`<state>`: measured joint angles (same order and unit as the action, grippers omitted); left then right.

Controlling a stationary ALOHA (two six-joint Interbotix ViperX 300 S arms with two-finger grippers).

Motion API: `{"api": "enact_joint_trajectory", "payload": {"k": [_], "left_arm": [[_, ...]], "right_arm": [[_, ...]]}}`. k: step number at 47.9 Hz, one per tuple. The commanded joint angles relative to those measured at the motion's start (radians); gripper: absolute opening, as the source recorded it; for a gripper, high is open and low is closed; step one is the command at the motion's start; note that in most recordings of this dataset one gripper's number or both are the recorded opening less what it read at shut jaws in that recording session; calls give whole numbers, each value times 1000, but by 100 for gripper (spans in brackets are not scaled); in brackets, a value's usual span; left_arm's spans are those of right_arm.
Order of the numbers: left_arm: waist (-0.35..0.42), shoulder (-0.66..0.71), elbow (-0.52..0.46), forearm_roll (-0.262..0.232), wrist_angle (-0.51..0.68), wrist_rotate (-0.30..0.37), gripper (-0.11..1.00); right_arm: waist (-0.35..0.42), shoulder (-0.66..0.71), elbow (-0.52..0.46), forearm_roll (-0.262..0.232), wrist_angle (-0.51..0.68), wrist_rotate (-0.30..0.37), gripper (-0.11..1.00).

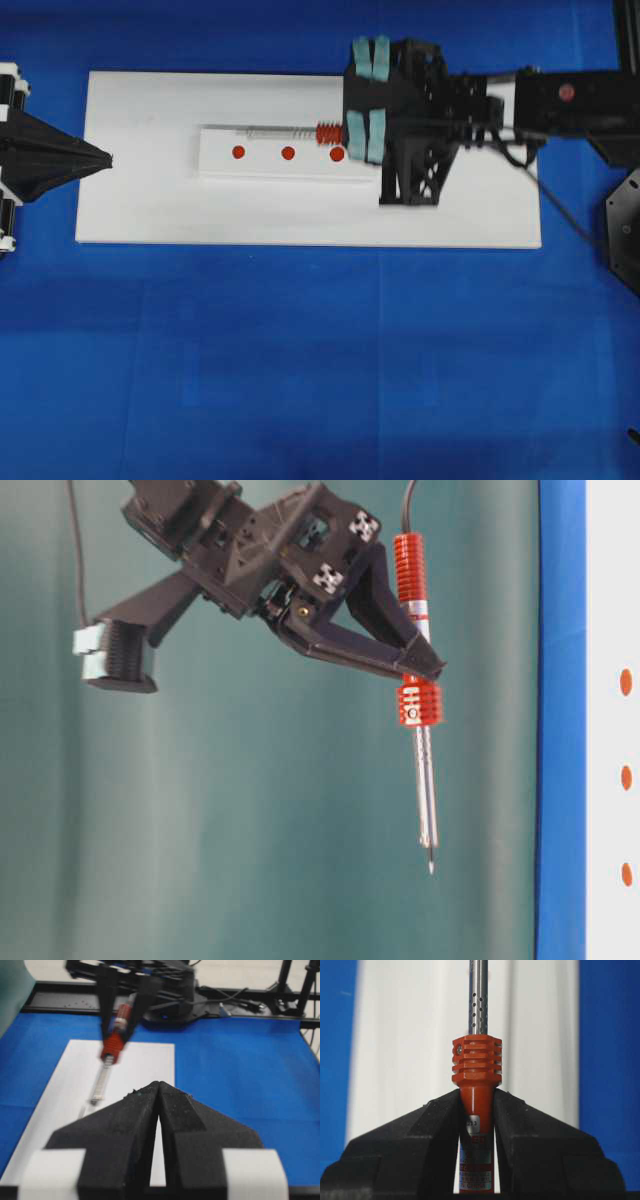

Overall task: Touch the tip of the soldering iron to the mark.
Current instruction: 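Lift the iron with the right gripper and carry it over the dots, then lower the iron tip onto the leftmost red dot with the right gripper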

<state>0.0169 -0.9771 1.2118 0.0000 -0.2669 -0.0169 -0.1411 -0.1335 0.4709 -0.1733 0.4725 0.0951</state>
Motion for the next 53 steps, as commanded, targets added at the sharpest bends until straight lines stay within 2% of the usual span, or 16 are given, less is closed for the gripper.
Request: {"api": "enact_joint_trajectory", "payload": {"k": [1, 22, 41, 53], "left_arm": [[3, 3, -11, 2, -8, -2, 0], [3, 3, -11, 2, -8, -2, 0], [2, 5, -11, 3, -8, 0, 0], [3, 5, -11, 2, 0, 0, 0]], "right_arm": [[-28, -17, -40, -2, -5, -18, 6], [-48, 26, -81, 2, 11, -60, 6], [-38, 34, -83, 18, 222, -61, 6], [-37, 32, -83, 20, 235, -61, 6]]}}
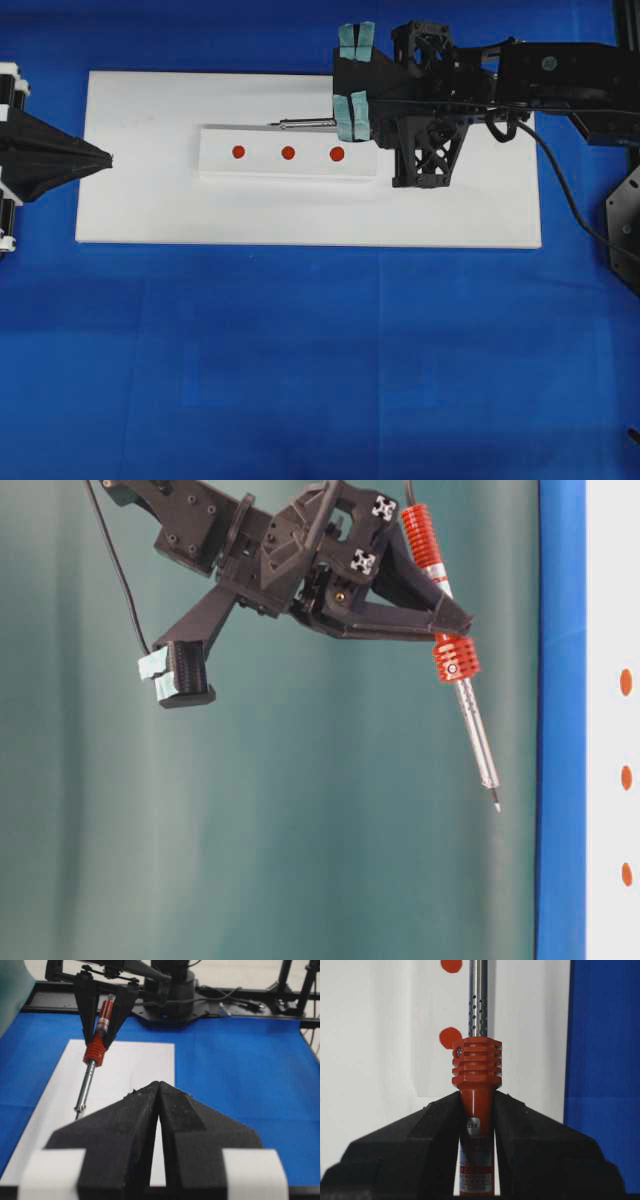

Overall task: Touch the tip of the soldering iron to the mark.
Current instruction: 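Lower the iron tip onto the leftmost red dot with the right gripper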

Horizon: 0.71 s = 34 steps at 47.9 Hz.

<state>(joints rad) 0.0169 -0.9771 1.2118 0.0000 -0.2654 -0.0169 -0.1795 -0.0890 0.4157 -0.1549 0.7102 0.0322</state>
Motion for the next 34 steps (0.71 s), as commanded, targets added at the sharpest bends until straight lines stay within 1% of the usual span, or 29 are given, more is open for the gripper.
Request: {"api": "enact_joint_trajectory", "payload": {"k": [1, 24, 34], "left_arm": [[3, 5, -11, 2, -2, 0, 0], [2, 5, -11, 2, 0, 0, 0], [3, 3, -11, 2, 0, 0, 0]], "right_arm": [[2, -12, -26, 2, -3, 2, 6], [2, -11, -28, 2, -9, 2, 6], [3, 2, -26, 2, -34, 2, 6]]}}
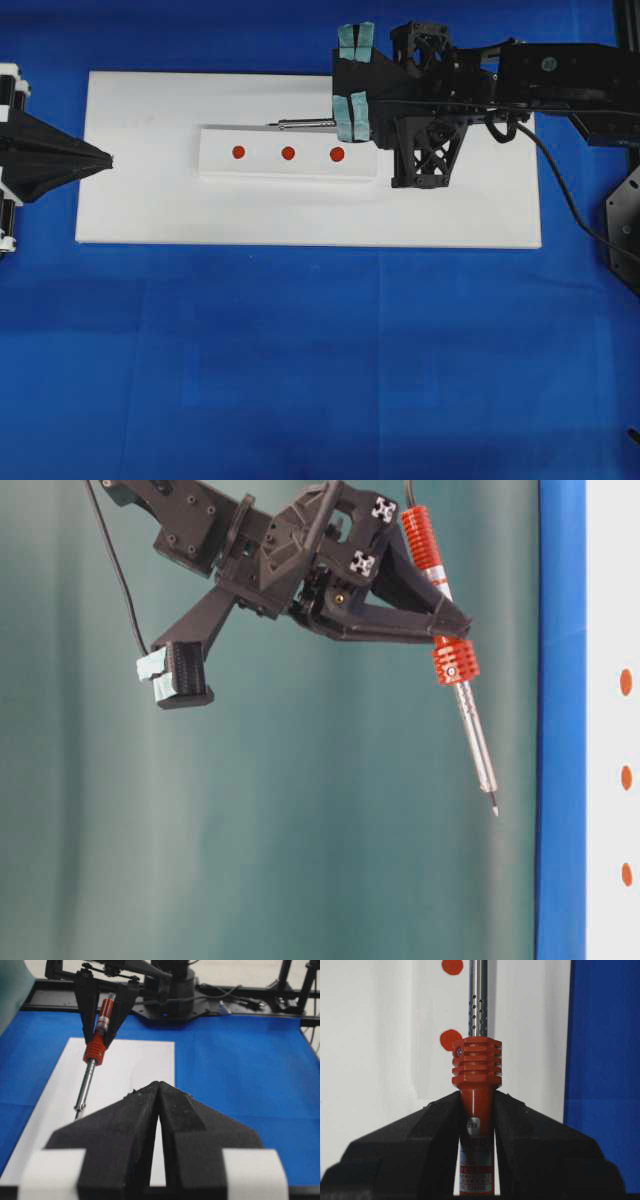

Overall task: Touch the tip of the soldering iron to the mark.
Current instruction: 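Lower the iron tip onto the leftmost red dot with the right gripper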

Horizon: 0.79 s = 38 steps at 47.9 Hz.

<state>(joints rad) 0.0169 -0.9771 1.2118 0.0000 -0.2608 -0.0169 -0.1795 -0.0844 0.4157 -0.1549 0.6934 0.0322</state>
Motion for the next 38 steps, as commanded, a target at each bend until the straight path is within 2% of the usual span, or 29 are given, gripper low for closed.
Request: {"api": "enact_joint_trajectory", "payload": {"k": [1, 38], "left_arm": [[3, 3, -11, 2, -5, 0, 0], [3, 5, -11, 2, -6, 0, 0]], "right_arm": [[5, 0, -26, 2, -18, 2, 6], [9, 215, -80, 0, -124, 2, 6]]}}
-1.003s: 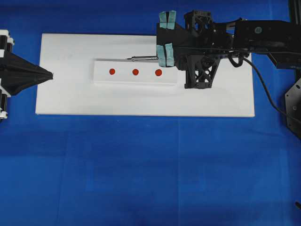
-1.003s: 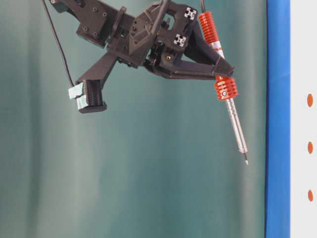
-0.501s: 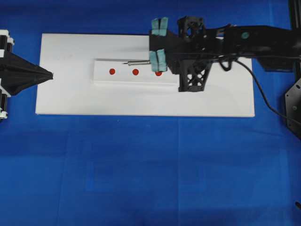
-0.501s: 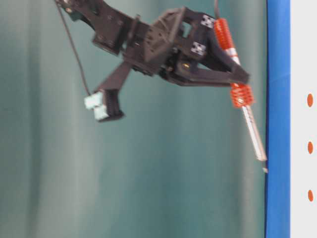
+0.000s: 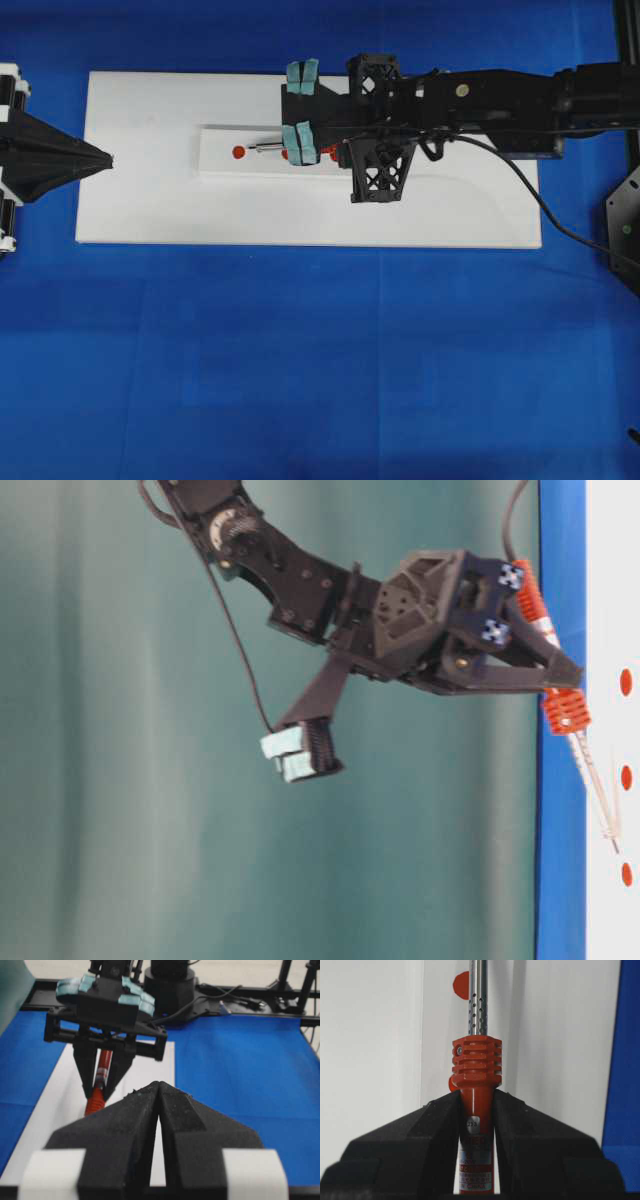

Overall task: Touch the tip of the soldering iron to the mark.
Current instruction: 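Lower the iron tip onto the leftmost red dot with the right gripper, then hold the iron tip on the leftmost red dot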

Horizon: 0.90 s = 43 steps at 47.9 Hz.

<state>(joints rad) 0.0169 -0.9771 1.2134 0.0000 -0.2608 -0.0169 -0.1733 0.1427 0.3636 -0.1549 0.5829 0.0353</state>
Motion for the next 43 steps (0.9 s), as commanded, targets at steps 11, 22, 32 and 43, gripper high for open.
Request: {"api": "enact_joint_trajectory", "payload": {"k": [11, 22, 32, 43], "left_arm": [[3, 5, -12, 2, -6, 0, 0], [3, 3, -12, 3, -6, 0, 0], [2, 3, -12, 2, -8, 0, 0], [3, 3, -12, 2, -8, 0, 0]], "right_arm": [[2, -12, -28, 2, -21, -2, 6], [2, -8, -28, 2, -21, -2, 6], [3, -2, -29, 2, -21, -2, 6], [3, -2, -29, 2, -20, -2, 6]]}}
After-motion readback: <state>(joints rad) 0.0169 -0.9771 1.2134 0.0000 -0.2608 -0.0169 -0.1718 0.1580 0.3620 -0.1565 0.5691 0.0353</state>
